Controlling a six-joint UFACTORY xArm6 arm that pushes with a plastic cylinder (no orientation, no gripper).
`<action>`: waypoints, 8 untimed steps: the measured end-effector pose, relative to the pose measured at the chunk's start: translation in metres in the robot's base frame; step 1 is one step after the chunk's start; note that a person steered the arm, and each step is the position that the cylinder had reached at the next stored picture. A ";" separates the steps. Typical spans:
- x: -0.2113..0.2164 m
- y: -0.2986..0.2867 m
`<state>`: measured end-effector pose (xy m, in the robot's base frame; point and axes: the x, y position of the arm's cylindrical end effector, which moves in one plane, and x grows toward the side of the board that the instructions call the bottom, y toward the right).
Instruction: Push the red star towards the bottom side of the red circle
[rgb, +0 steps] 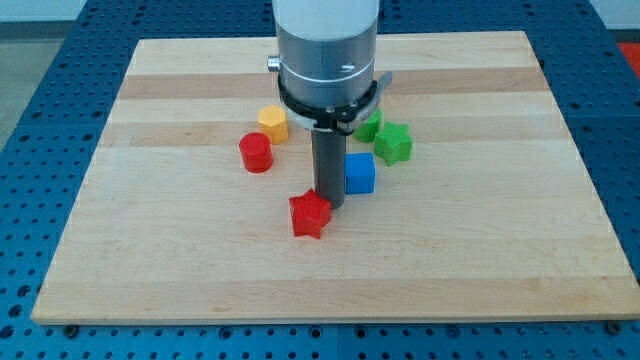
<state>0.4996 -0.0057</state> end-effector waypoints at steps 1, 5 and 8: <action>0.015 0.000; 0.091 -0.006; 0.089 -0.020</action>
<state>0.5886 -0.0254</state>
